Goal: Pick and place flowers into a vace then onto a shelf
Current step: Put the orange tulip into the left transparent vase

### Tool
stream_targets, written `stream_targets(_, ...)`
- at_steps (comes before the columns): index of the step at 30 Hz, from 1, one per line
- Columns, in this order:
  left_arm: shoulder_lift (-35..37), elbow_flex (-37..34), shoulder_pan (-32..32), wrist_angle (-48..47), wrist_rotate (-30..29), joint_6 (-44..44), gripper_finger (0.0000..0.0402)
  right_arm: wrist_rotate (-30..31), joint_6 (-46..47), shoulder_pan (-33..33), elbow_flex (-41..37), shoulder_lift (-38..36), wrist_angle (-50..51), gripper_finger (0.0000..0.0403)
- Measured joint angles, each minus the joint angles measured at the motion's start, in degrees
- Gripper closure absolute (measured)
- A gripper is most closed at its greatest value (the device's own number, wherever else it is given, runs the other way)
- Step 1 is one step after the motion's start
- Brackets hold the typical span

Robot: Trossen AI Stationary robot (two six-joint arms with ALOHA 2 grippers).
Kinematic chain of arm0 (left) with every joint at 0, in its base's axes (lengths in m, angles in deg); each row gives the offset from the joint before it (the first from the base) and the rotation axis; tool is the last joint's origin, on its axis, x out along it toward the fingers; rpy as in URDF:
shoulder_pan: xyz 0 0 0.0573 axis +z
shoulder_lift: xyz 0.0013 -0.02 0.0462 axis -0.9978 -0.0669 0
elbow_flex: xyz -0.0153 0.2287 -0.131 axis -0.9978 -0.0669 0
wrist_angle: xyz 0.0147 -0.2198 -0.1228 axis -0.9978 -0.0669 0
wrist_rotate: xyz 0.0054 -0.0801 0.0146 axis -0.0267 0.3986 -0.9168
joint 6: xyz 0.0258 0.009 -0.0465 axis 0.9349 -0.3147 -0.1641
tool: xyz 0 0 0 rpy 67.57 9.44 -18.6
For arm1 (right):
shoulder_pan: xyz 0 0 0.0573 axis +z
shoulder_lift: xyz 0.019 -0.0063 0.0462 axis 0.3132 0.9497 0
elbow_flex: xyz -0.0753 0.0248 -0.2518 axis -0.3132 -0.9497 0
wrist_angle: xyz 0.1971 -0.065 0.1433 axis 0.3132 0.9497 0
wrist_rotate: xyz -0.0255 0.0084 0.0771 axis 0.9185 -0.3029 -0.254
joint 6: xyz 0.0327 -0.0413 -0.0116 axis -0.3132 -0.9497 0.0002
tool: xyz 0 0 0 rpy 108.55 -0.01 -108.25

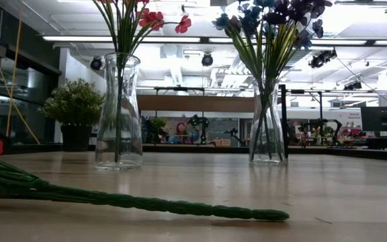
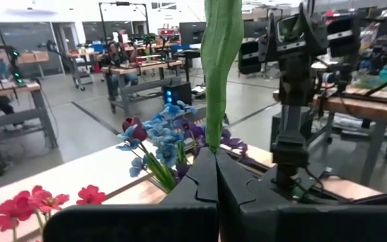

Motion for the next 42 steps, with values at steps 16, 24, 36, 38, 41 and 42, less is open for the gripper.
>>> stream_targets(16,0.8,-0.01,2.5,-31.31,-0.03,-28.21,0.0381,0.27,-0.35,0.01,0.0,0.0,-0.03,0.0237)
stream_targets(24,0.8,-0.02,3.32,-47.41,0.02,-44.6,0.0381,0.58,-0.13,0.0,0.0,0.0,-0.01,0.0237)
stream_targets(36,0.8,-0.02,5.35,-55.76,-0.01,-50.67,0.0381,3.04,-0.35,0.02,0.0,0.0,-0.05,0.0237)
stream_targets(38,0.8,-0.02,6.03,-57.13,0.0,-52.12,0.0381,3.04,-0.33,0.0,0.0,0.0,-0.03,0.0237)
stream_targets(41,0.8,-0.02,6.6,-59.56,-0.01,-54.02,0.0381,3.04,-0.22,0.02,0.0,0.0,-0.05,0.0237)
stream_targets(42,0.8,-0.19,6.77,-60.09,-0.04,-54.82,0.0381,3.02,-0.22,0.0,0.0,0.0,-0.05,0.0237)
